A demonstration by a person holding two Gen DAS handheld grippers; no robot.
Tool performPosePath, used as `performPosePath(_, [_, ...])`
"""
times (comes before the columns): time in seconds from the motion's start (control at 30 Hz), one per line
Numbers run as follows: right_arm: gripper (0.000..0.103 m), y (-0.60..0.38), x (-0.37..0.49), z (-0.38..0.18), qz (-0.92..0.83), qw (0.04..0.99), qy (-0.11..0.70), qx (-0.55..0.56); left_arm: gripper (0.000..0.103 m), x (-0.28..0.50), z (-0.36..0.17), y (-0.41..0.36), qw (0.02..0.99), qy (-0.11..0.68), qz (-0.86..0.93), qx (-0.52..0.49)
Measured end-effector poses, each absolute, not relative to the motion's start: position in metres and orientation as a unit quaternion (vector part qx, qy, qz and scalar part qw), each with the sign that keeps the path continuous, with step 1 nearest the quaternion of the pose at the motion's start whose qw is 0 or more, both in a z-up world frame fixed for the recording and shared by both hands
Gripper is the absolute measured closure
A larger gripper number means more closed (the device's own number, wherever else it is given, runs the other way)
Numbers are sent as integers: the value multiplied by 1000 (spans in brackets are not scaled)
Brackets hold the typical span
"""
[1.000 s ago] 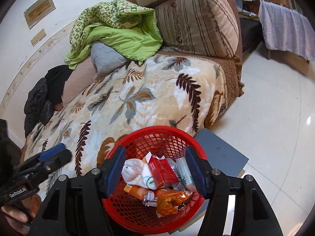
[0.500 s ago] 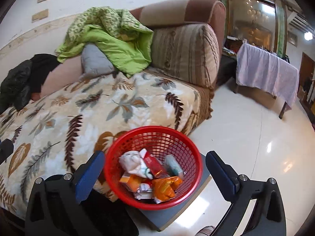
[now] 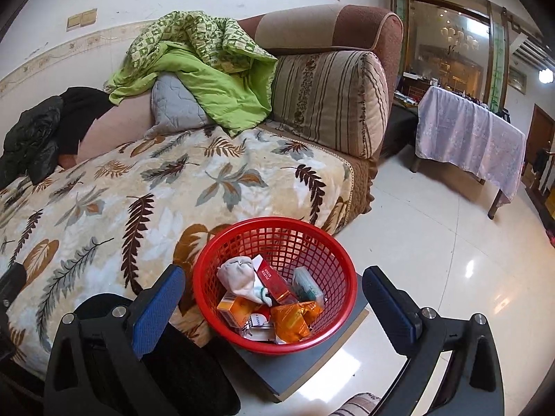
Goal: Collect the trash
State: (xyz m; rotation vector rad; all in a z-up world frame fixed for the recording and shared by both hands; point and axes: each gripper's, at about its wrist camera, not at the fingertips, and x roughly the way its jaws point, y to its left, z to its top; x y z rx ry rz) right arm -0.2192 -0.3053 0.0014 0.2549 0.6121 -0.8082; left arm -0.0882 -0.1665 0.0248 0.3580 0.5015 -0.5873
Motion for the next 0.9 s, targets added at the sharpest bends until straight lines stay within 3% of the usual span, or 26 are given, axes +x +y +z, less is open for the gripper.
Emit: performPosePath(0.9, [0, -304, -216, -5, -381, 865, 303, 122, 0, -84, 26, -156, 920, 236, -274, 149])
